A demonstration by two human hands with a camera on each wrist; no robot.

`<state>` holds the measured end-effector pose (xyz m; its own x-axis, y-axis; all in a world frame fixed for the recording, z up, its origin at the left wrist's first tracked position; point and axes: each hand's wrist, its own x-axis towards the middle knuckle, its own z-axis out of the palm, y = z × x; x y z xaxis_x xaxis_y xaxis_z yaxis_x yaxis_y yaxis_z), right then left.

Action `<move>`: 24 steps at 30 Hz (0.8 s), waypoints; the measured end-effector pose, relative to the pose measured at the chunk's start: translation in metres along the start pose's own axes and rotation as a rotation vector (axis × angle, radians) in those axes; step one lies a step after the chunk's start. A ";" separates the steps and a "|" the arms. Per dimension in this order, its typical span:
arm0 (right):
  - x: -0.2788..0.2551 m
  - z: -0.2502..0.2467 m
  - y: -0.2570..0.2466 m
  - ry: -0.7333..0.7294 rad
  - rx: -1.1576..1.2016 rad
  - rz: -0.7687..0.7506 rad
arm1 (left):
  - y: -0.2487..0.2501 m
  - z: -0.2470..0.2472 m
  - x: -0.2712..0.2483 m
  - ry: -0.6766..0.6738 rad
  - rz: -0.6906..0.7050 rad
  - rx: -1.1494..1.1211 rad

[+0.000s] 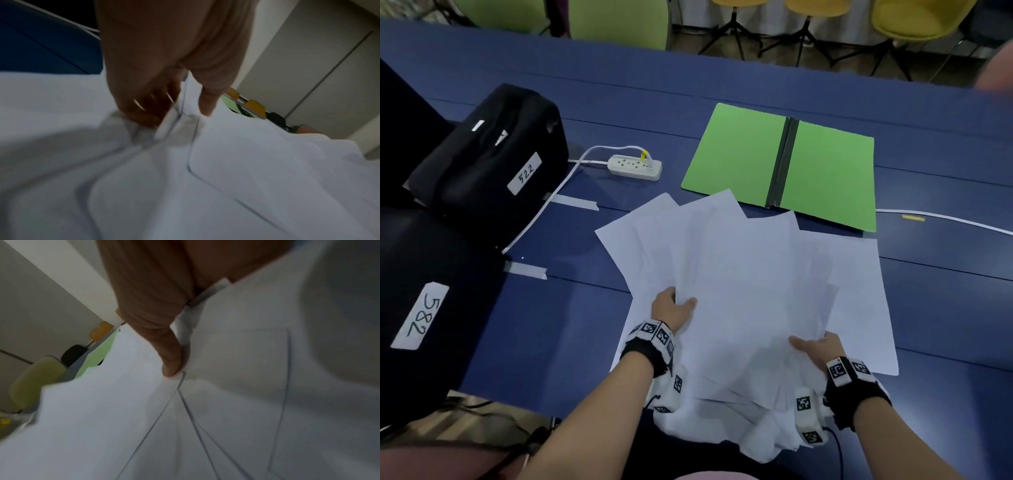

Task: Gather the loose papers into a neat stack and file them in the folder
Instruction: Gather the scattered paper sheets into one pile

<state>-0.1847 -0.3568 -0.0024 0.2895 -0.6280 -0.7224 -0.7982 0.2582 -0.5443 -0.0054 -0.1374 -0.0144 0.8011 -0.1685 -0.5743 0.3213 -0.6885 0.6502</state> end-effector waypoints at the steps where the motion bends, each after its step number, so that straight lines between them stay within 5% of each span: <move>1: 0.000 0.000 0.002 0.015 0.021 -0.002 | -0.001 -0.009 0.003 0.143 -0.056 0.028; 3: 0.001 -0.004 0.008 0.035 0.092 0.001 | -0.003 -0.035 0.007 0.380 -0.274 0.088; 6: 0.005 -0.011 0.016 0.113 0.171 -0.019 | -0.010 -0.065 0.019 0.371 -0.530 0.020; 11: 0.006 -0.006 0.017 0.141 0.103 -0.022 | -0.003 -0.058 0.032 0.247 -0.370 0.005; 24: 0.017 0.000 0.027 0.246 -0.015 0.013 | -0.005 -0.041 0.022 0.119 -0.213 0.163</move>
<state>-0.2015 -0.3606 -0.0289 0.1438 -0.7849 -0.6028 -0.8093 0.2573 -0.5281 0.0311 -0.1087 -0.0103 0.7809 0.0695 -0.6207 0.4112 -0.8053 0.4272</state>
